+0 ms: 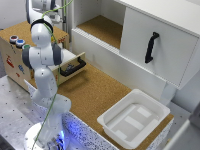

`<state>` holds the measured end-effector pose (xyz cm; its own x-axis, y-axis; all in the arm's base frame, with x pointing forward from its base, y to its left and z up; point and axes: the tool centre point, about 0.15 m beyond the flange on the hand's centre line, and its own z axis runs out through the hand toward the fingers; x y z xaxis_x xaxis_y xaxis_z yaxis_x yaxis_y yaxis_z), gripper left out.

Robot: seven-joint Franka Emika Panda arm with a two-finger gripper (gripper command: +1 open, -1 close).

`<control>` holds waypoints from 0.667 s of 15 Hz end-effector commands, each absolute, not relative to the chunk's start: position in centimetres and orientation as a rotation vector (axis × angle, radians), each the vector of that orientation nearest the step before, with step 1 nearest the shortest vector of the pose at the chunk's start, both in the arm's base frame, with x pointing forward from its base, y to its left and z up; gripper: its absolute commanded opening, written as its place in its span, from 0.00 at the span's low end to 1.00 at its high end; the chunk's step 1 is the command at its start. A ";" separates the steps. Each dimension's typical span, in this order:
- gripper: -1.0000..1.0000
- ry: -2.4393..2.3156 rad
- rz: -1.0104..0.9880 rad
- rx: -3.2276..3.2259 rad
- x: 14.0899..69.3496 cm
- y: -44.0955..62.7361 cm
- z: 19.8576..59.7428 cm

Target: Put the grasped purple block on top of the yellow block

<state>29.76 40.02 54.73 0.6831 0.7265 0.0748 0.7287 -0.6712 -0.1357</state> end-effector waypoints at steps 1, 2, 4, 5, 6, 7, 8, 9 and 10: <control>1.00 -1.325 0.056 -2.668 28.9 40.7 54.4; 1.00 -1.393 0.046 -2.662 28.1 41.1 55.2; 1.00 -1.532 0.066 -2.621 26.1 41.7 56.3; 1.00 -1.576 0.059 -2.628 24.9 41.9 56.8; 1.00 -1.632 0.061 -2.626 23.3 42.3 57.4; 1.00 -1.647 0.069 -2.631 22.3 42.6 57.8; 1.00 -1.680 0.046 -2.659 20.9 43.1 58.5; 1.00 -1.719 0.045 -2.639 19.6 43.7 59.1; 1.00 -1.787 0.016 -2.636 18.0 44.5 59.9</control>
<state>23.72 41.85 56.08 0.4648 0.8838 0.0530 0.8808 -0.4555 -0.1290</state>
